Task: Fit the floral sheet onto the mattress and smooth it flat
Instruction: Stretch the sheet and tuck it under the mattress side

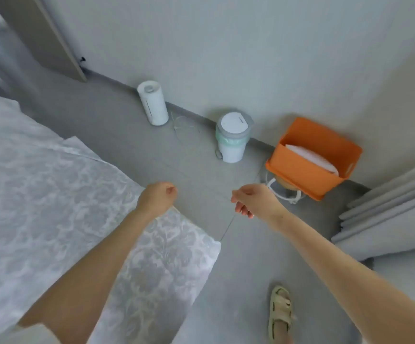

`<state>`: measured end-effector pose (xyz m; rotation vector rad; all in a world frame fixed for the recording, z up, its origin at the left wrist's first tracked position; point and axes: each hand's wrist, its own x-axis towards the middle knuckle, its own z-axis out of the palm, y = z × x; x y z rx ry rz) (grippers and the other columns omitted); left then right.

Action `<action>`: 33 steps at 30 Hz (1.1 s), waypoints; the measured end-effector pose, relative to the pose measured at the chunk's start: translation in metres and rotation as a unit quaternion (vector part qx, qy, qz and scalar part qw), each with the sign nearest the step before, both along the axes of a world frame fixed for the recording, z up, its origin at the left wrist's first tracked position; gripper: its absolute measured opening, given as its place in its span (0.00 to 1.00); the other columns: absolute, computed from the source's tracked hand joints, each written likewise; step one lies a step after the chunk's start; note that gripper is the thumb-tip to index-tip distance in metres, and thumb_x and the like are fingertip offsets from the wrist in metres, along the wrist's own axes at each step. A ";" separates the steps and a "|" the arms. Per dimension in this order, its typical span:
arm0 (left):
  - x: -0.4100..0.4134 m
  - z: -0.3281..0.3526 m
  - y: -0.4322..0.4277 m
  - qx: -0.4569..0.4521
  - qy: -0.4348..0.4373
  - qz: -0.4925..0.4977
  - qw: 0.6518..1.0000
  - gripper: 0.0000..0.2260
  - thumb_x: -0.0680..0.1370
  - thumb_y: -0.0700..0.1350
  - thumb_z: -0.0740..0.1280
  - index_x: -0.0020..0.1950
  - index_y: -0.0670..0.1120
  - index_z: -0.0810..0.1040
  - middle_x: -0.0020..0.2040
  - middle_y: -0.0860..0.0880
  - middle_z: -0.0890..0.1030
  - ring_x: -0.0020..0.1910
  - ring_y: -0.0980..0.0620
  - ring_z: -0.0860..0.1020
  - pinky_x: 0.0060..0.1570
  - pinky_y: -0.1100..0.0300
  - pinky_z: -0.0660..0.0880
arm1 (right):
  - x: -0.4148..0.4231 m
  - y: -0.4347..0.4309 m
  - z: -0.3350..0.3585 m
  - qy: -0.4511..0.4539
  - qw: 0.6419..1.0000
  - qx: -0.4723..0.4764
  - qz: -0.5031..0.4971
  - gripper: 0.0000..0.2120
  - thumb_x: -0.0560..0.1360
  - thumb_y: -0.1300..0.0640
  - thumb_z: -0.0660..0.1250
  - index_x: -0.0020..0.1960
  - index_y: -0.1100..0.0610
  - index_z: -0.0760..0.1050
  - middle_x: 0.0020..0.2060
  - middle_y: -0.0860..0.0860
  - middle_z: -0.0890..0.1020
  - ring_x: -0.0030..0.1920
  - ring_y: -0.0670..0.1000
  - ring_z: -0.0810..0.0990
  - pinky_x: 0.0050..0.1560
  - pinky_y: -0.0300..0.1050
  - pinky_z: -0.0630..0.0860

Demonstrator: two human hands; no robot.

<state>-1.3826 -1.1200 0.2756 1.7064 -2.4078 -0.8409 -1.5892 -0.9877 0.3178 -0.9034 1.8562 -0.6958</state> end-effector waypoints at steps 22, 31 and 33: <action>0.003 0.041 -0.268 -0.003 0.041 0.468 0.883 0.10 0.76 0.42 0.58 0.36 0.42 0.71 0.36 0.46 0.73 0.34 0.52 0.68 0.35 0.61 0.66 | -0.001 -0.475 0.079 0.035 0.900 -0.120 0.419 0.12 0.77 0.56 0.61 0.37 0.58 0.76 0.26 0.51 0.77 0.21 0.43 0.68 0.25 0.33 0.65; 0.041 0.046 -0.448 0.006 0.022 0.543 0.839 0.08 0.75 0.40 0.58 0.36 0.46 0.69 0.36 0.48 0.71 0.34 0.51 0.67 0.35 0.59 0.64 | 0.038 -0.702 0.055 -0.020 0.890 -0.072 0.450 0.12 0.77 0.57 0.62 0.36 0.57 0.76 0.26 0.52 0.77 0.23 0.48 0.67 0.24 0.36 0.63; 0.052 0.042 -0.489 0.006 0.023 0.573 0.819 0.12 0.75 0.40 0.58 0.31 0.45 0.65 0.30 0.50 0.68 0.29 0.52 0.65 0.30 0.60 0.62 | 0.057 -0.758 0.046 -0.022 0.879 -0.073 0.470 0.13 0.78 0.57 0.61 0.36 0.57 0.75 0.26 0.52 0.77 0.23 0.47 0.67 0.23 0.36 0.63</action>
